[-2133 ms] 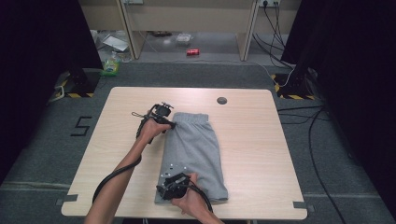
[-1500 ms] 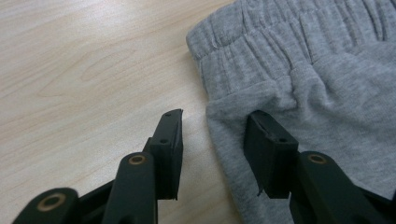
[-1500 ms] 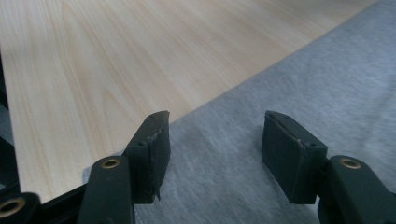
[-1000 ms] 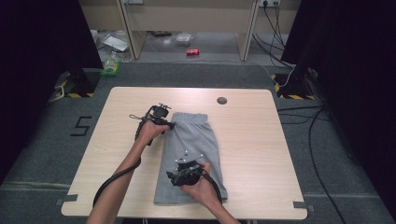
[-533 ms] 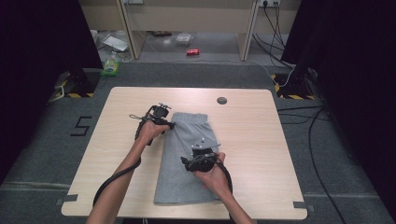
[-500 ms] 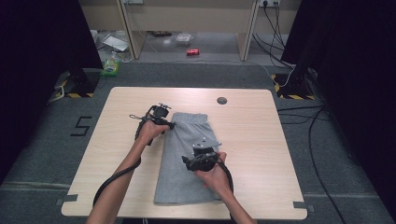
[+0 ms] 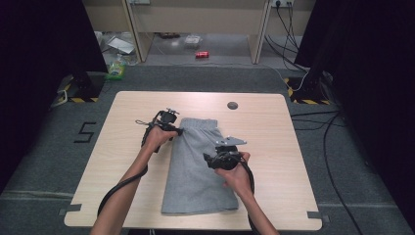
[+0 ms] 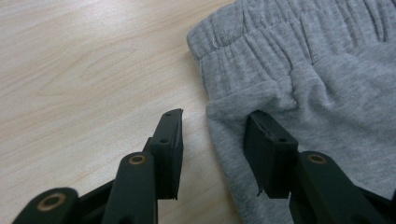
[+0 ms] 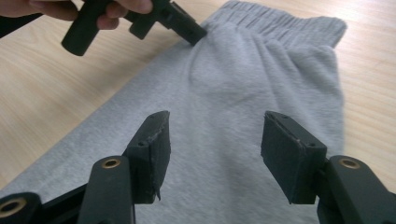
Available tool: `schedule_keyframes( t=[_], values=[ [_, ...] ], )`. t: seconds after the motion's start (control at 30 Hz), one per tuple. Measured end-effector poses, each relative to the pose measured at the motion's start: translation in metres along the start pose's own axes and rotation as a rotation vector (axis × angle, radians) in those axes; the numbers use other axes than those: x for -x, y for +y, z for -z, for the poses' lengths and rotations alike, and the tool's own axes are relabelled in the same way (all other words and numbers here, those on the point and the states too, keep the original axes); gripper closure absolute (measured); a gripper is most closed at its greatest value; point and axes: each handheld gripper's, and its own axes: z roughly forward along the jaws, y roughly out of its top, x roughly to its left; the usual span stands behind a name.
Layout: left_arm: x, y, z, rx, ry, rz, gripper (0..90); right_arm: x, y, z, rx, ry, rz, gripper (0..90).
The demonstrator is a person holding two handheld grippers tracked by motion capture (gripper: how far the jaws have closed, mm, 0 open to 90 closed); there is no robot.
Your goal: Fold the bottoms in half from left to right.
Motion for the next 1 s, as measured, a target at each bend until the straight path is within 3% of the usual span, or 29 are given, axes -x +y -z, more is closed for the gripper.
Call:
schedule_keyframes(
  t=[0.57,1.0],
  values=[
    [0.000,0.000,0.000,0.001,0.000,0.000,57.2,0.043,0.007,-0.003,0.006,-0.074,-0.069,43.4],
    [0.000,0.000,0.000,0.002,-0.001,0.001,57.2,0.062,0.014,-0.014,0.005,-0.100,-0.083,43.4]
  ],
)
